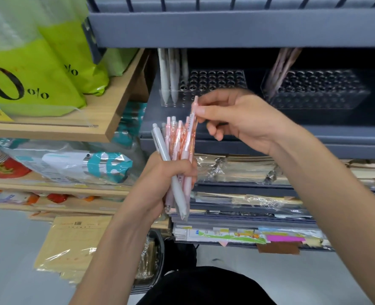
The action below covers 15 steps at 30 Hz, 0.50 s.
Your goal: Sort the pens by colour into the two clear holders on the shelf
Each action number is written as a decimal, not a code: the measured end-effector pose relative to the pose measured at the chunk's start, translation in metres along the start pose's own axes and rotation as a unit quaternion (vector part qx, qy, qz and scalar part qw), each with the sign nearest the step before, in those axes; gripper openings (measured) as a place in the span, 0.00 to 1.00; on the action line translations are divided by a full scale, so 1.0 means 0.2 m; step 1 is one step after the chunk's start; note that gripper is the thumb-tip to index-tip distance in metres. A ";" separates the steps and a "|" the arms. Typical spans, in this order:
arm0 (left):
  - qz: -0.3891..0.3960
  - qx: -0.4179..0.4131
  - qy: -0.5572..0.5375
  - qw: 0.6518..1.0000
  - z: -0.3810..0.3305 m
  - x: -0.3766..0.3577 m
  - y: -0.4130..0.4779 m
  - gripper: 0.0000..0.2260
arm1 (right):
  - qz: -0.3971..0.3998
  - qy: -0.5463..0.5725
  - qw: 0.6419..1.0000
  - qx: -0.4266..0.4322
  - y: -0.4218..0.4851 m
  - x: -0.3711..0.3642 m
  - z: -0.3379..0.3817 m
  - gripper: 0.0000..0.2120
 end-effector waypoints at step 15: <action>0.014 0.048 -0.062 0.997 0.09 -0.30 0.06 0.15 | -0.245 0.120 0.948 0.164 -0.30 0.49 0.07 0.03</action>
Point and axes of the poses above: each hand's wrist, its own y-axis towards the middle knuckle, its own x-axis out of the back of the hand, z = x × y, the point moved 5 cm from there along y, towards the middle knuckle, and after that the axes turned 5 degrees about x, right-handed, at the moved point
